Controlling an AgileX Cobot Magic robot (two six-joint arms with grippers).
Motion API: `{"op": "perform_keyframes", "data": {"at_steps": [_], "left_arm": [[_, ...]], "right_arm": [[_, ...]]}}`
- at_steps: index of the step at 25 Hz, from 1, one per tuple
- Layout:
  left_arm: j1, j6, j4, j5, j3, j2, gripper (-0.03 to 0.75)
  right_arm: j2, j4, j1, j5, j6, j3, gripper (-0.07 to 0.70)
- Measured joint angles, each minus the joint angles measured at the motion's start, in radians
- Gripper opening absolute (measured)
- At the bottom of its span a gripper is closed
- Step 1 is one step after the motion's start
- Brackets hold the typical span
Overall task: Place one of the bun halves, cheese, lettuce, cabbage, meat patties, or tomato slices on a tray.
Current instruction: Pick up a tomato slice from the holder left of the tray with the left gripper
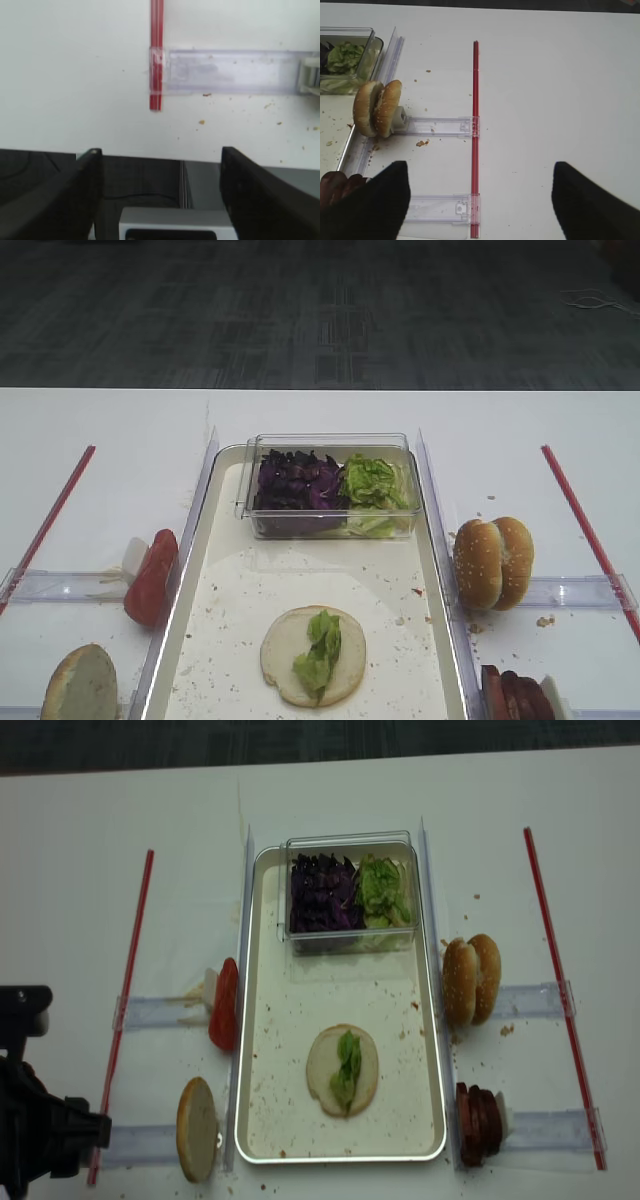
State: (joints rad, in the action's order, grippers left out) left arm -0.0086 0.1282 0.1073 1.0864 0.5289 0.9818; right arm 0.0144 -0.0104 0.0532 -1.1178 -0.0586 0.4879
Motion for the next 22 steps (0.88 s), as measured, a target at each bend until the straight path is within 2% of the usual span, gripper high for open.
{"op": "perform_keyframes", "data": {"at_steps": [11, 16, 22], "left_arm": [[0.000, -0.010, 0.018, -0.115, 0.254, 0.415, 0.488], [0.000, -0.023, 0.020, -0.130, 0.403, 0.588, 0.488], [0.000, -0.027, 0.020, -0.135, 0.484, 0.655, 0.488]], "right_arm": [[0.000, 0.000, 0.000, 0.000, -0.004, 0.000, 0.610], [0.000, 0.000, 0.000, 0.000, -0.004, 0.000, 0.610], [0.000, 0.000, 0.000, 0.000, -0.004, 0.000, 0.610]]}}
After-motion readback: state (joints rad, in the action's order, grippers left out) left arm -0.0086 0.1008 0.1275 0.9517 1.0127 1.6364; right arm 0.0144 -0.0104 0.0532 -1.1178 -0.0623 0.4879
